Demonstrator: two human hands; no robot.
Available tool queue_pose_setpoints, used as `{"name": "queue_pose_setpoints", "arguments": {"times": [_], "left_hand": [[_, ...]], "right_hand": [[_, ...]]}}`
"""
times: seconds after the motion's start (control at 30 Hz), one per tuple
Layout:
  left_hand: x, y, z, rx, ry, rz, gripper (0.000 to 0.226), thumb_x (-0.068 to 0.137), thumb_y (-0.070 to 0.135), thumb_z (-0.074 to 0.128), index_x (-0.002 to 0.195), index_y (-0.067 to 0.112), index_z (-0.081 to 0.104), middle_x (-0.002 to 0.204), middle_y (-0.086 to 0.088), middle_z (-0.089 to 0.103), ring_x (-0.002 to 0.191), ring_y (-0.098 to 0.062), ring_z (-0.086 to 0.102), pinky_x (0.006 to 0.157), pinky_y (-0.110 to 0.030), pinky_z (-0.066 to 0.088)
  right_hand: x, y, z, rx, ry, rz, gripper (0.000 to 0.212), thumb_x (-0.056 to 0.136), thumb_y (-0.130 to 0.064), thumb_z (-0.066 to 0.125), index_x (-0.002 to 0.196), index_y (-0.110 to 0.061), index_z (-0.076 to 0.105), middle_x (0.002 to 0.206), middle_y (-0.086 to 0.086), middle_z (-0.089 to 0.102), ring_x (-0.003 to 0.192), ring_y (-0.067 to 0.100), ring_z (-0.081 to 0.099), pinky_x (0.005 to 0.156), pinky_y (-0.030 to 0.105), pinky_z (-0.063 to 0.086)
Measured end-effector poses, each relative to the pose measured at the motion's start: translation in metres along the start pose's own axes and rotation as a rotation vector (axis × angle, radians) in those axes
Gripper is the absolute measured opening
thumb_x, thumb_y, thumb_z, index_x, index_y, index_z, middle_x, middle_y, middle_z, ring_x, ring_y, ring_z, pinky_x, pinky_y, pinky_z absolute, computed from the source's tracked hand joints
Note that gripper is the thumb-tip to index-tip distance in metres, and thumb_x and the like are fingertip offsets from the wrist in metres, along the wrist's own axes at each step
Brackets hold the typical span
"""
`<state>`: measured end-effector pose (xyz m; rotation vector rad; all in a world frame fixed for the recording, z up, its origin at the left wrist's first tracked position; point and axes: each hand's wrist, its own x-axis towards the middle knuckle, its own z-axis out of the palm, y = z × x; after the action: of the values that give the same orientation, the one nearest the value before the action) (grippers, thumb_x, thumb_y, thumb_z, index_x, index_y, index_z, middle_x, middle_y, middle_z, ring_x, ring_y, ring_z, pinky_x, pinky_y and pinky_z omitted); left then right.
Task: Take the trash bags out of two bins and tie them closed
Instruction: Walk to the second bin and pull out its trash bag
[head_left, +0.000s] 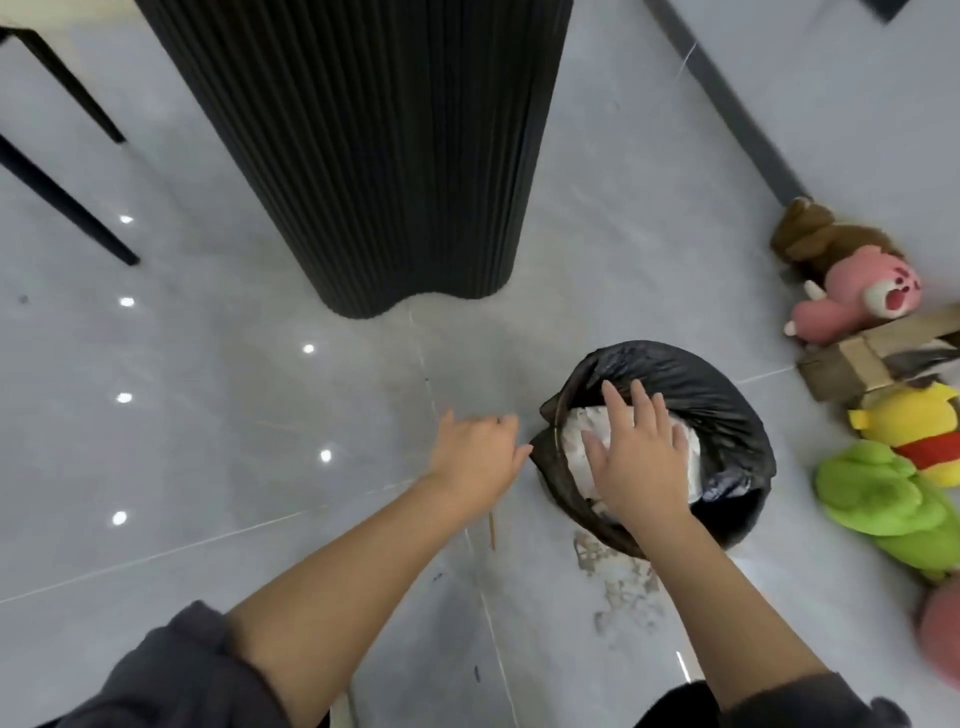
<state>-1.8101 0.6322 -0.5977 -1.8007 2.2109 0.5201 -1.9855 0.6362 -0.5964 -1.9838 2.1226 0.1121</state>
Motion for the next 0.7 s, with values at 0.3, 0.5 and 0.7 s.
{"name": "queue_pose_setpoints", "arguments": {"times": [0.3,0.5,0.7], "left_hand": [[0.056,0.044,0.041,-0.515,-0.097,-0.084,0.032,0.095,0.034,0.039,0.098,0.008,0.057,0.101,-0.018,0.065,0.093,-0.037,0.060,0.072,-0.035,0.046],[0.070,0.001,0.030,-0.439,-0.045,-0.094,0.036,0.097,0.036,0.035,0.099,0.009,0.059,0.103,-0.017,0.065,0.097,-0.035,0.059,0.077,-0.037,0.047],[0.093,-0.027,0.040,-1.263,-0.330,-0.593,0.060,0.094,0.062,0.026,0.117,0.012,0.051,0.110,-0.010,0.061,0.099,-0.028,0.058,0.083,-0.038,0.049]], "right_hand": [[0.029,0.009,0.019,0.163,0.097,0.033,0.061,0.095,-0.042,0.044,0.149,-0.025,0.021,0.158,0.009,0.017,0.146,0.031,0.010,0.116,0.052,0.016],[0.031,0.003,0.017,0.207,0.086,-0.020,0.058,0.095,-0.043,0.042,0.147,-0.028,0.022,0.158,0.007,0.018,0.146,0.028,0.009,0.116,0.053,0.013],[0.071,-0.005,0.001,0.225,0.095,-0.106,0.052,0.095,-0.038,0.045,0.143,-0.023,0.031,0.149,0.005,0.035,0.142,0.028,0.022,0.114,0.056,0.017]]}}
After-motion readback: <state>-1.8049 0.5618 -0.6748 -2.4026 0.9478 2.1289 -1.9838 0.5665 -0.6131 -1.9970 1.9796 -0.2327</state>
